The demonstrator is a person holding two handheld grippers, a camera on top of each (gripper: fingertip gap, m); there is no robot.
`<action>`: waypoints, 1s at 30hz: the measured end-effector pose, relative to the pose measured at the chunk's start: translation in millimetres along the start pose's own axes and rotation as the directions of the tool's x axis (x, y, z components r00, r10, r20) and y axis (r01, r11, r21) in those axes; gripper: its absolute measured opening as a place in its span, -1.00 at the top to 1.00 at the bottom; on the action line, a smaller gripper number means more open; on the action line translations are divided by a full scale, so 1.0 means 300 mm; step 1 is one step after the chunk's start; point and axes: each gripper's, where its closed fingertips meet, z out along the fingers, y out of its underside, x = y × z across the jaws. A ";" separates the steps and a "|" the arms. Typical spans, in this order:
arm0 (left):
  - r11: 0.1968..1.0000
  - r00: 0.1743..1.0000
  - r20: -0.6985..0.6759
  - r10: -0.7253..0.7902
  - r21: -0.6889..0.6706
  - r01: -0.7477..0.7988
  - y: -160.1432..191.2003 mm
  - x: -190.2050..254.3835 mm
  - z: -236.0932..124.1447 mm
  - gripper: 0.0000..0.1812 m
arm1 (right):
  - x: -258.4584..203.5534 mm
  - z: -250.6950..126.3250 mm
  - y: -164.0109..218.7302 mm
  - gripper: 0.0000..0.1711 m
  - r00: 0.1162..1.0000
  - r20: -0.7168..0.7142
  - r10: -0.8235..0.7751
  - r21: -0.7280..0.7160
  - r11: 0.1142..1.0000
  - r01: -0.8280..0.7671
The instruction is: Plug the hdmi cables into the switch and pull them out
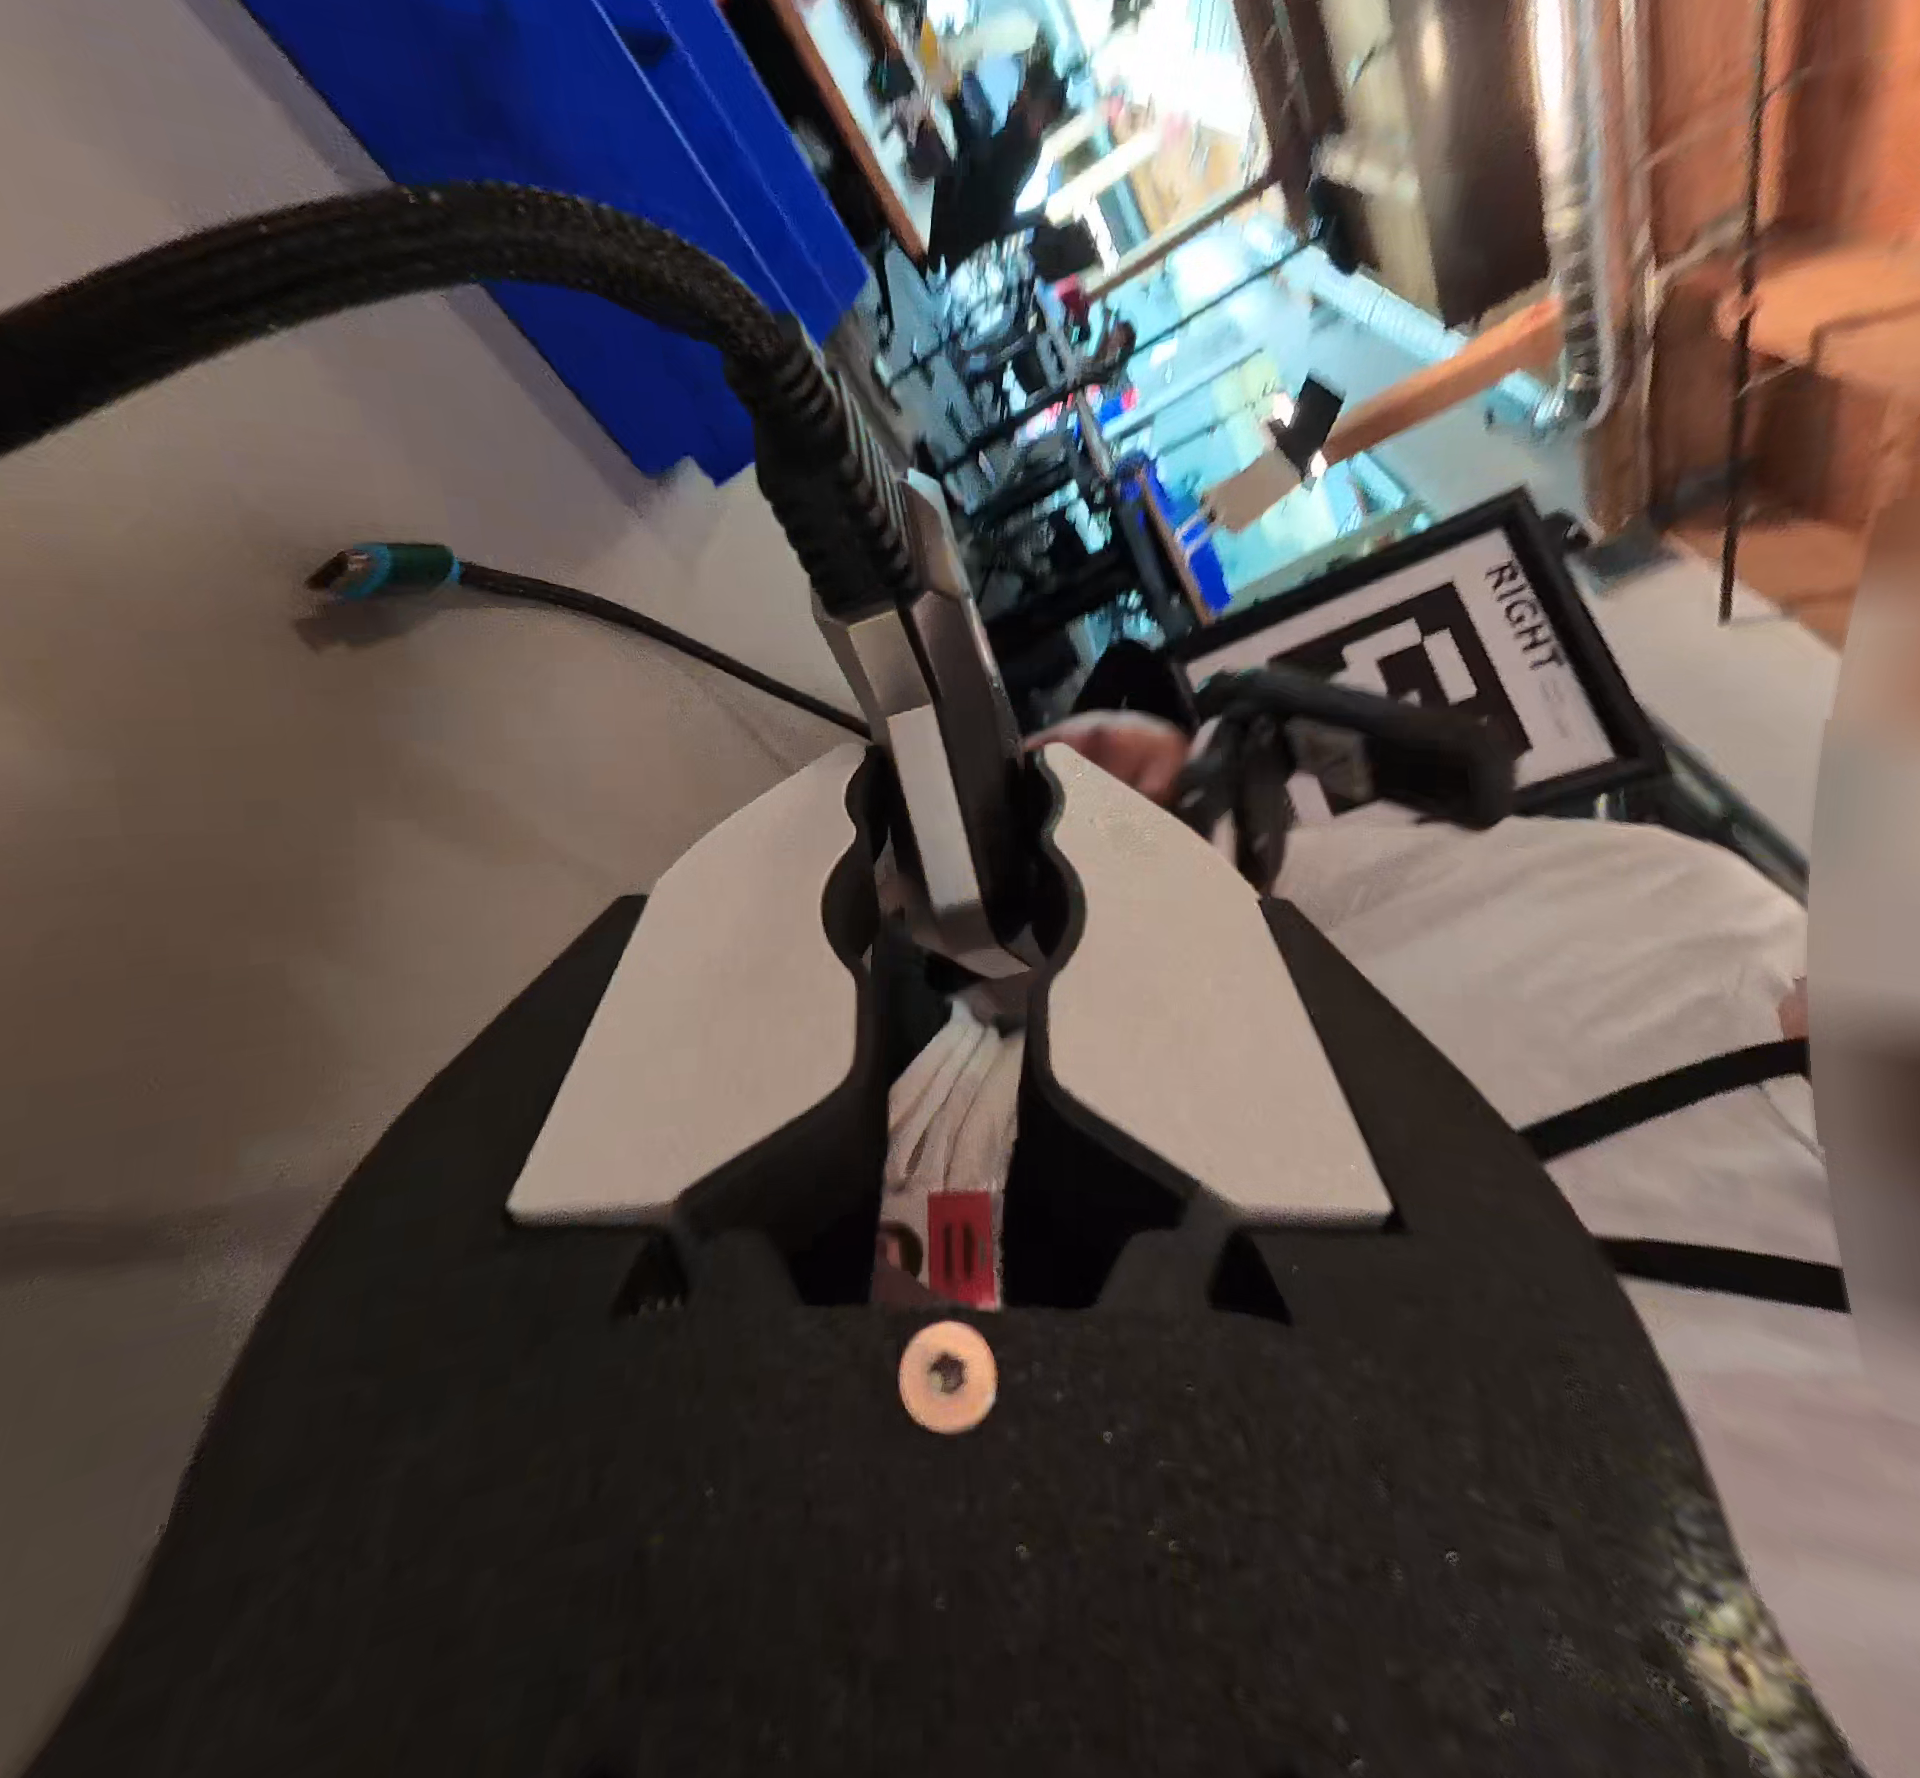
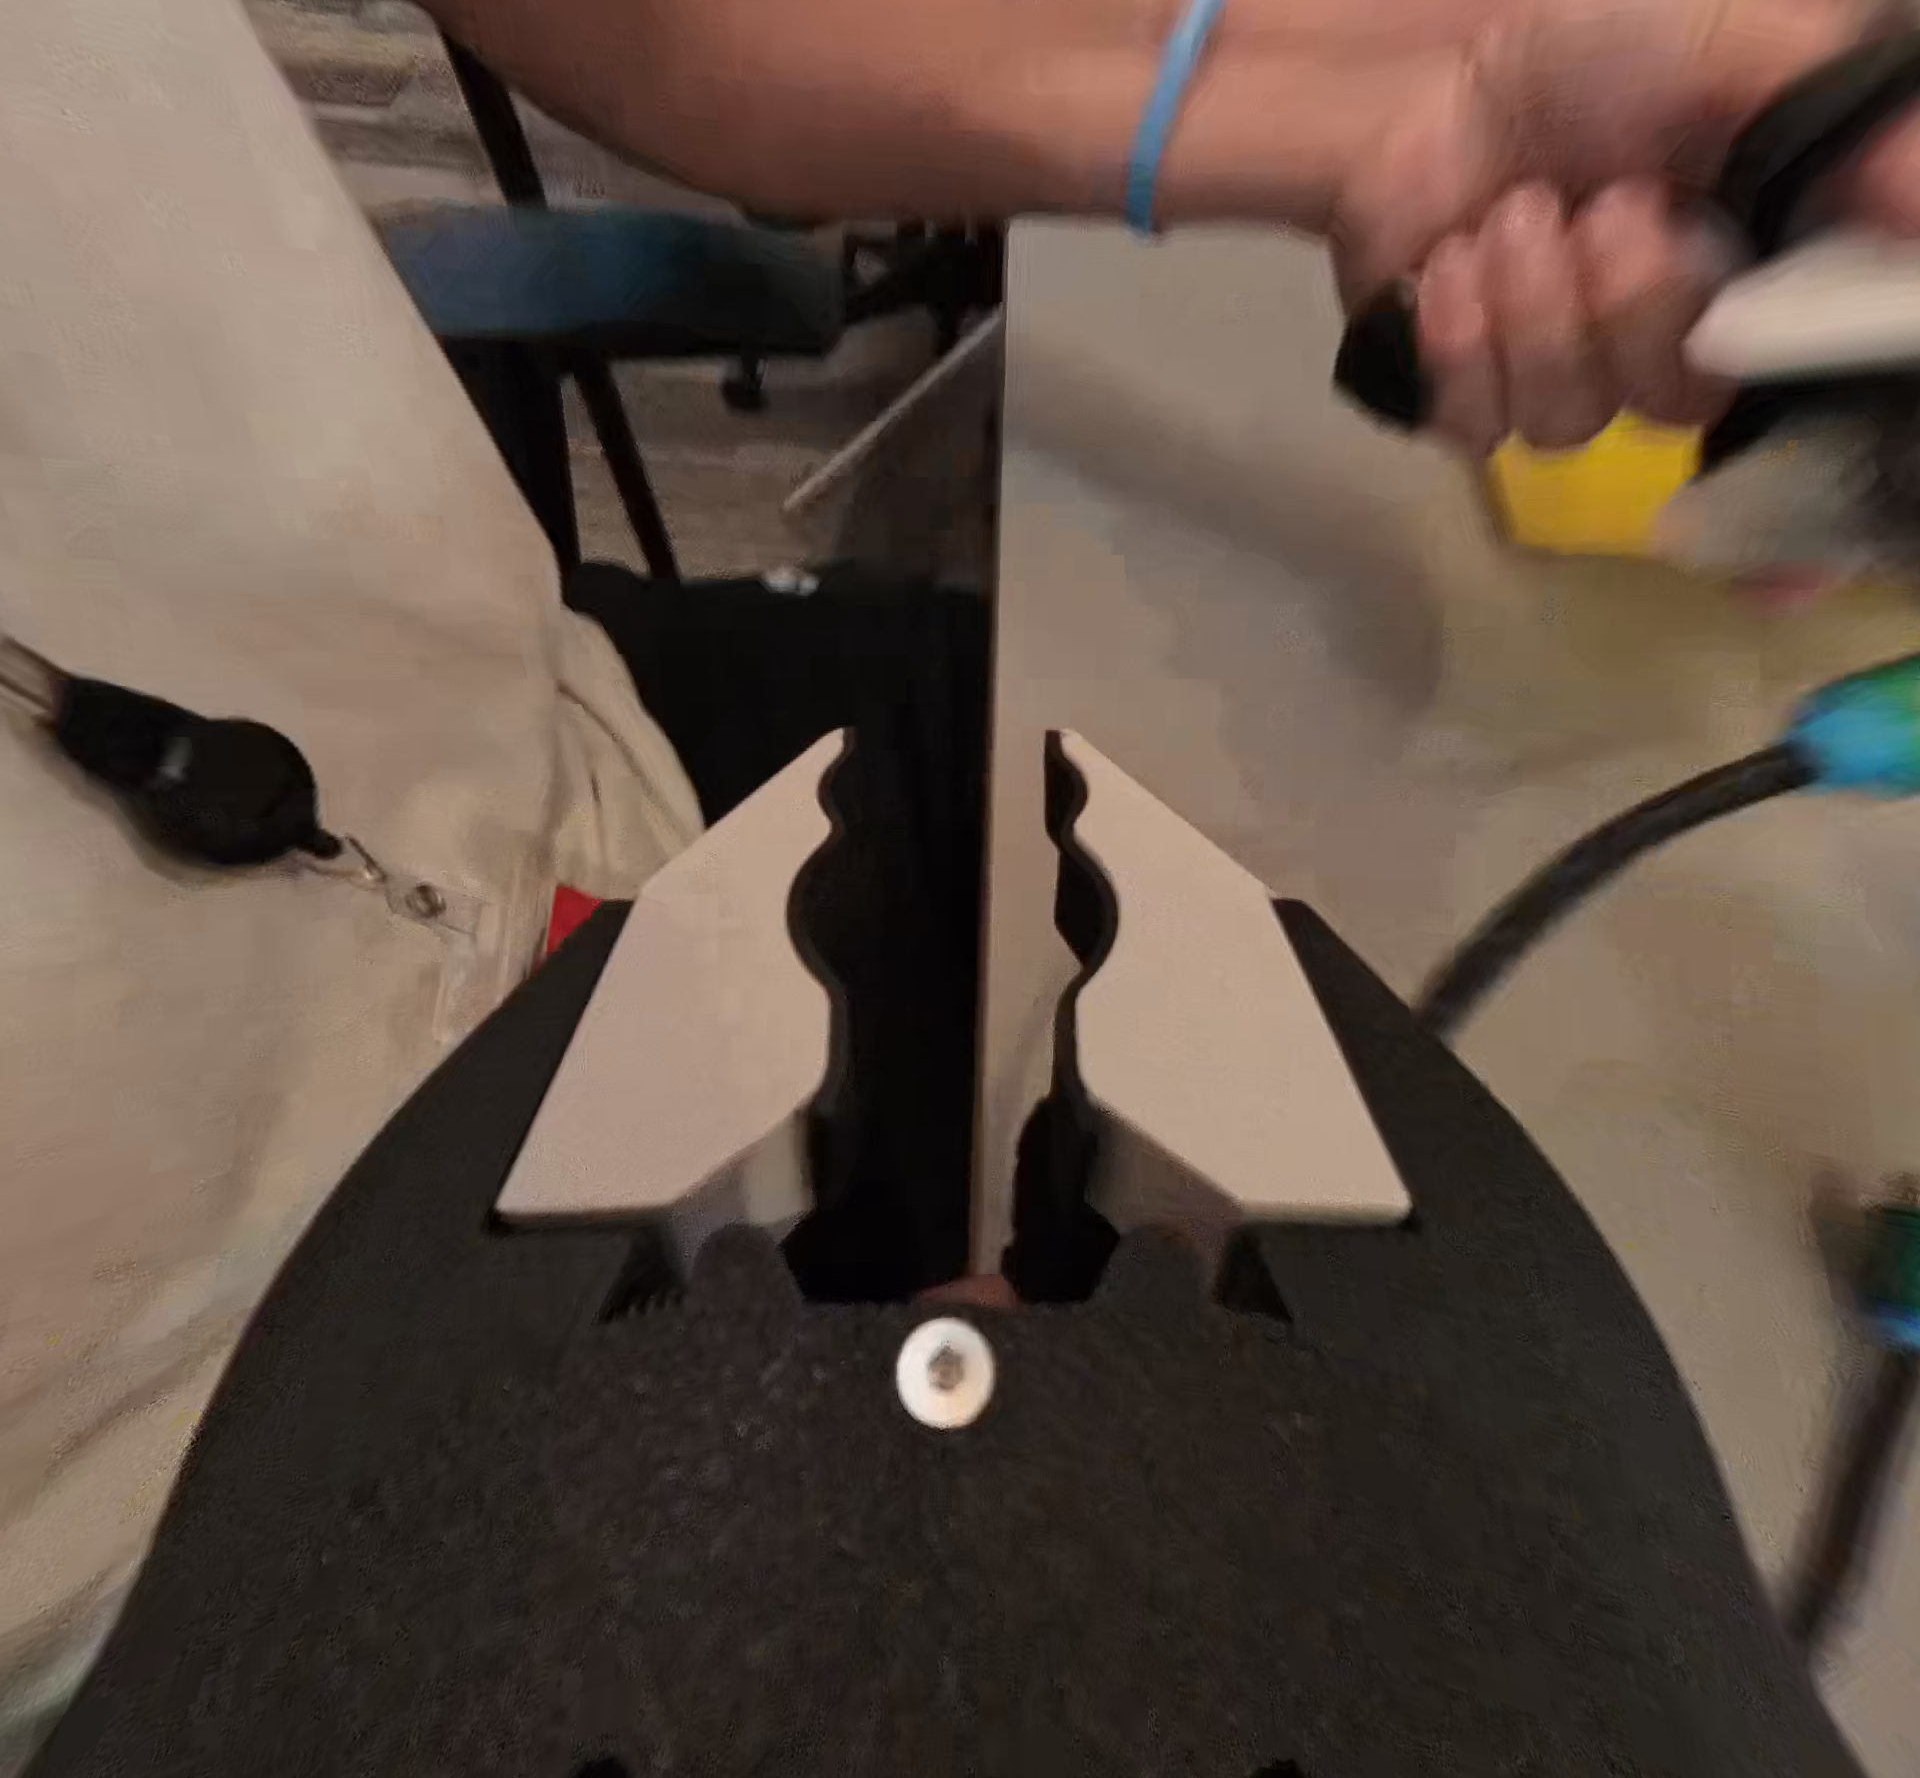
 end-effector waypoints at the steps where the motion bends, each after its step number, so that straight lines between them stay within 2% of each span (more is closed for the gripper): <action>1: 0.999 1.000 0.002 0.006 -0.041 -0.005 -0.008 0.007 -0.004 0.73 | 0.018 -0.046 -0.060 0.61 0.997 -0.043 -0.060 0.022 0.998 0.061; 3: 0.994 1.000 -0.009 -0.011 -0.113 0.010 -0.025 0.021 -0.014 0.72 | 0.123 -0.166 -0.166 0.58 0.952 -0.240 -0.187 0.043 0.978 0.203; 4: 0.990 0.999 -0.029 -0.023 -0.140 0.018 -0.035 0.030 -0.019 0.72 | 0.217 -0.236 -0.204 0.58 0.877 -0.399 -0.268 0.010 0.955 0.296; 6: 0.978 0.994 -0.095 -0.057 -0.204 0.036 -0.033 0.054 -0.023 0.72 | 0.414 -0.357 -0.237 0.53 0.604 -0.659 -0.447 -0.173 0.872 0.457; 7: 0.974 0.988 -0.139 -0.070 -0.223 0.038 -0.032 0.068 -0.024 0.72 | 0.488 -0.383 -0.232 0.53 0.477 -0.709 -0.520 -0.263 0.822 0.505; 8: 0.971 0.979 -0.183 -0.088 -0.236 0.043 -0.027 0.083 -0.023 0.73 | 0.541 -0.370 -0.209 0.52 0.406 -0.708 -0.579 -0.328 0.777 0.537; 10: 0.967 0.971 -0.219 -0.100 -0.250 0.043 -0.010 0.090 -0.015 0.72 | 0.601 -0.288 -0.145 0.49 0.343 -0.654 -0.674 -0.417 0.700 0.580; 12: 0.976 0.966 -0.236 -0.104 -0.212 0.054 -0.027 0.080 -0.039 0.73 | 0.612 -0.235 -0.130 0.61 0.265 -0.637 -0.724 -0.434 0.621 0.653; 16: 0.977 0.964 -0.241 -0.111 -0.203 0.062 -0.007 0.060 -0.065 0.74 | 0.612 -0.194 -0.123 0.63 0.224 -0.620 -0.752 -0.425 0.562 0.709; 20: 0.972 0.959 -0.265 -0.105 -0.229 0.043 0.015 0.068 -0.064 0.74 | 0.609 -0.158 -0.087 0.57 0.251 -0.565 -0.786 -0.431 0.541 0.722; 21: 0.969 0.958 -0.269 -0.096 -0.245 0.028 0.022 0.071 -0.062 0.74 | 0.613 -0.154 -0.087 0.58 0.311 -0.581 -0.752 -0.389 0.593 0.705; 22: 0.964 0.961 -0.263 -0.086 -0.267 0.013 0.031 0.069 -0.059 0.74 | 0.617 -0.147 -0.076 0.58 0.448 -0.585 -0.676 -0.308 0.696 0.648; 23: 0.958 0.966 -0.248 -0.073 -0.287 -0.001 0.036 0.064 -0.056 0.74 | 0.623 -0.141 -0.055 0.56 0.596 -0.566 -0.570 -0.227 0.802 0.552; 24: 0.951 0.970 -0.237 -0.061 -0.308 -0.016 0.040 0.060 -0.056 0.74 | 0.625 -0.146 -0.044 0.56 0.703 -0.554 -0.445 -0.138 0.882 0.450; 26: 0.926 0.976 -0.214 -0.027 -0.373 -0.056 0.051 0.057 -0.061 0.74 | 0.613 -0.147 -0.011 0.54 0.893 -0.436 -0.112 0.046 0.988 0.146; 27: 0.909 0.977 -0.212 -0.014 -0.409 -0.075 0.053 0.060 -0.063 0.74 | 0.595 -0.145 -0.012 0.35 0.942 -0.325 0.078 0.145 0.989 -0.032; 28: 0.894 0.979 -0.205 0.004 -0.438 -0.095 0.047 0.062 -0.063 0.74 | 0.564 -0.147 -0.034 0.24 0.955 -0.181 0.236 0.243 0.951 -0.189; 29: 0.875 0.979 -0.205 0.017 -0.471 -0.113 0.041 0.065 -0.063 0.74 | 0.549 -0.151 -0.058 0.23 0.933 -0.068 0.353 0.318 0.894 -0.315; 30: 0.856 0.980 -0.198 0.020 -0.503 -0.119 0.033 0.064 -0.059 0.74 | 0.560 -0.145 -0.066 0.23 0.899 -0.023 0.438 0.355 0.844 -0.402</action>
